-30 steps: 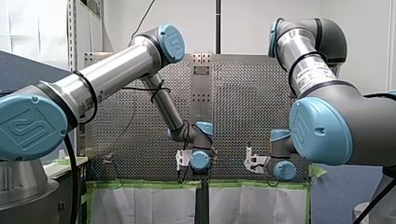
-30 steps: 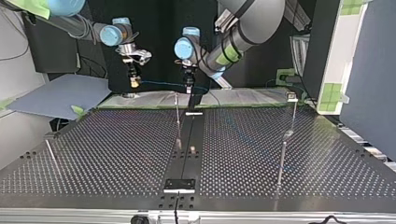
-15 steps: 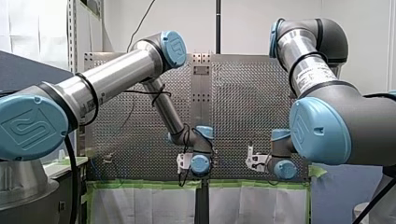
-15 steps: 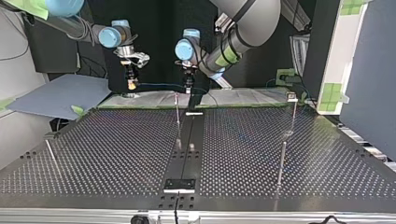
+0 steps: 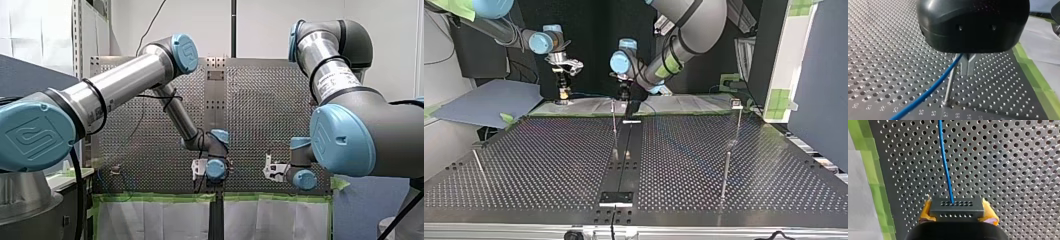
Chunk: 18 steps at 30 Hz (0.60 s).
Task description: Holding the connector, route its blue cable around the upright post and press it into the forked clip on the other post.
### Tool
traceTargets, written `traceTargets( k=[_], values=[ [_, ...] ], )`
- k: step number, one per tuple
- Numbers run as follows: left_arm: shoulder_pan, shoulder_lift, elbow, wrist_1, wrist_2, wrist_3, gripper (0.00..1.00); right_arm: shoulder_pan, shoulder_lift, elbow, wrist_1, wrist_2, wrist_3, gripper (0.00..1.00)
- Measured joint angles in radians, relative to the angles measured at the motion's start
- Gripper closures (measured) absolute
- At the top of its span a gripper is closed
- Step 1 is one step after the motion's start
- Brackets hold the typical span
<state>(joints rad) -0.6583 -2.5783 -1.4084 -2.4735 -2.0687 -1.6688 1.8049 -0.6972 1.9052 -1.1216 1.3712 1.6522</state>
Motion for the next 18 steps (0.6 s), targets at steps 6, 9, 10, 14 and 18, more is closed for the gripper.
traceTargets(
  k=[6, 9, 10, 14, 18],
  values=[
    [0.012, 0.0, 0.029, -0.05, 0.014, 0.0, 1.0, -0.001, 0.0, -0.003, 0.002, 0.007, -0.003, 1.0],
    [0.018, 0.0, 0.036, -0.074, 0.023, 0.0, 1.0, -0.001, 0.0, -0.003, 0.003, 0.008, -0.003, 1.0],
    [0.02, 0.0, 0.038, -0.079, 0.025, 0.0, 1.0, -0.001, 0.0, -0.004, 0.003, 0.008, -0.003, 1.0],
    [0.028, 0.0, 0.049, -0.095, 0.037, -0.001, 1.0, -0.003, 0.0, -0.009, 0.003, 0.009, 0.0, 1.0],
    [0.035, -0.001, 0.064, -0.113, 0.05, -0.001, 1.0, -0.007, 0.0, -0.02, 0.013, 0.01, 0.002, 1.0]
  ],
)
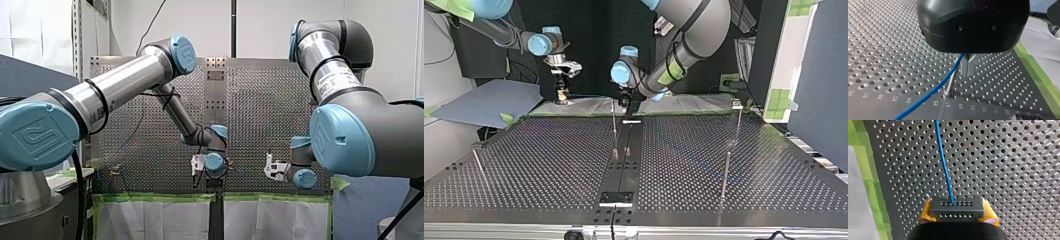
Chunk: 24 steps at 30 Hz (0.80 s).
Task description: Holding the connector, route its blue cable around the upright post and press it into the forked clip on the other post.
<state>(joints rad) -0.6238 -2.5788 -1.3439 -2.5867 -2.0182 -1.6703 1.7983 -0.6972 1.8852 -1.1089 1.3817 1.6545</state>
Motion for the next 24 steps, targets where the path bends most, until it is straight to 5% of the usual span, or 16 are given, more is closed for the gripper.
traceTargets(
  k=[24],
  values=[
    [0.031, 0.0, 0.097, -0.167, 0.017, 0.0, 1.0, -0.004, 0.0, -0.152, 0.144, 0.003, -0.005, 1.0]
  ],
)
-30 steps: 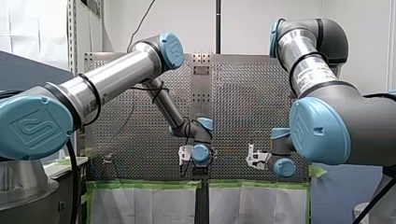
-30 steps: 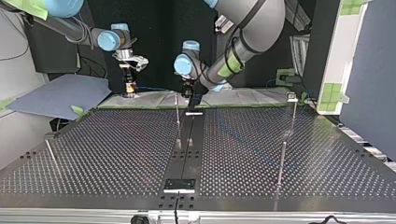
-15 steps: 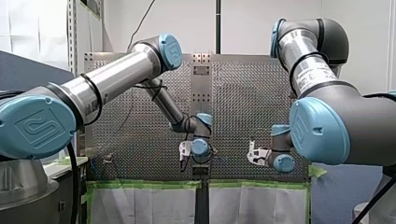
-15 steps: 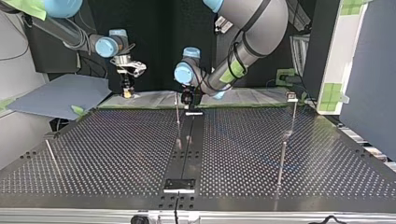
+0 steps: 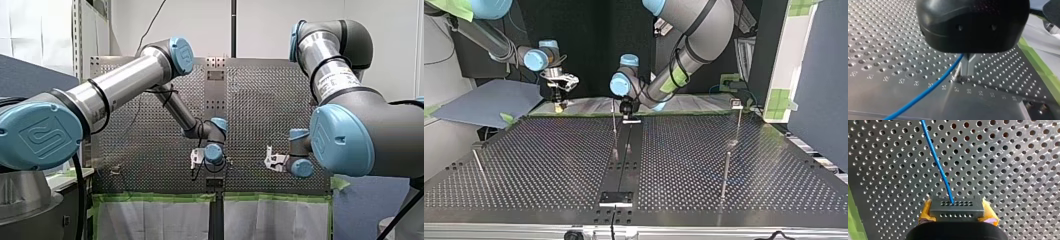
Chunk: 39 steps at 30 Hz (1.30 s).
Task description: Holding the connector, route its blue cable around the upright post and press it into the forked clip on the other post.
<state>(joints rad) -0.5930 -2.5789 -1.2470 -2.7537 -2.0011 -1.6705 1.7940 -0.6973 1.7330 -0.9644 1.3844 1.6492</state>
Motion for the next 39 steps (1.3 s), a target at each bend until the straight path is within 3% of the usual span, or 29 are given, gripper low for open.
traceTargets(
  k=[18, 20, 22, 23, 24, 26, 27, 28, 29, 30, 31, 39],
  values=[
    [0.002, 0.0, 0.009, -0.003, -0.003, 0.0, 0.98, 0.0, 0.0, -0.039, 0.036, 0.003, -0.001, 1.0],
    [0.002, 0.0, 0.009, -0.003, -0.003, 0.0, 0.92, 0.001, 0.0, -0.04, 0.037, 0.003, -0.002, 1.0],
    [0.002, 0.0, 0.009, -0.004, -0.003, -0.001, 0.74, 0.002, 0.0, -0.04, 0.038, 0.003, -0.003, 1.0],
    [0.002, 0.0, 0.009, -0.004, -0.003, -0.001, 0.74, 0.002, 0.0, -0.04, 0.039, 0.003, -0.004, 1.0],
    [0.002, 0.001, 0.009, -0.004, -0.002, -0.002, 0.56, 0.002, 0.0, -0.04, 0.039, 0.003, -0.004, 1.0],
    [0.002, 0.001, 0.009, -0.005, -0.002, -0.004, 0.5, 0.003, 0.0, -0.04, 0.041, 0.003, -0.005, 1.0],
    [0.002, 0.001, 0.009, -0.006, -0.002, -0.004, 0.29, 0.002, 0.0, -0.04, 0.041, 0.003, -0.005, 1.0],
    [0.002, 0.001, 0.009, -0.007, -0.002, -0.005, 0.19, 0.003, 0.0, -0.04, 0.041, 0.003, -0.005, 1.0],
    [0.002, 0.001, 0.008, -0.009, -0.002, -0.004, 0.19, 0.003, 0.0, -0.04, 0.042, 0.003, -0.006, 1.0],
    [0.001, 0.001, 0.009, -0.013, -0.002, -0.004, 0.05, 0.002, 0.0, -0.04, 0.042, 0.003, -0.006, 1.0],
    [0.001, 0.001, 0.009, -0.016, -0.003, -0.002, 0.0, 0.002, 0.0, -0.04, 0.042, 0.003, -0.006, 1.0],
    [0.002, 0.001, 0.009, -0.055, -0.021, 0.021, 0.0, 0.001, 0.0, -0.04, 0.048, 0.002, -0.006, 1.0]
  ],
)
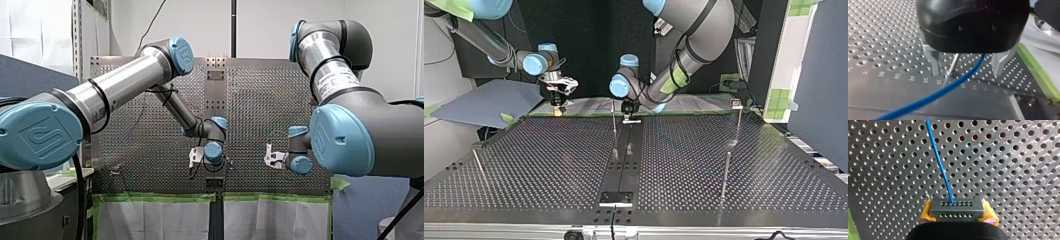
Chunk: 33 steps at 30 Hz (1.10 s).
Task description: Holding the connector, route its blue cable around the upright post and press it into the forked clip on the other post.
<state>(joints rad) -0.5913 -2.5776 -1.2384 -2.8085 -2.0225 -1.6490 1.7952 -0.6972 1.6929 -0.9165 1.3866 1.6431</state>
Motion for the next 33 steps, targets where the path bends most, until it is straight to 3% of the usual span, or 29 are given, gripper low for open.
traceTargets(
  k=[24, 33],
  values=[
    [-0.004, 0.003, -0.001, -0.124, -0.005, 0.01, 0.0, -0.001, 0.0, 0.0, 0.007, -0.001, 0.0, 1.0],
    [-0.02, 0.04, -0.036, -0.112, -0.005, 0.013, 0.0, -0.002, 0.0, -0.002, 0.007, -0.001, 0.0, 1.0]
  ],
)
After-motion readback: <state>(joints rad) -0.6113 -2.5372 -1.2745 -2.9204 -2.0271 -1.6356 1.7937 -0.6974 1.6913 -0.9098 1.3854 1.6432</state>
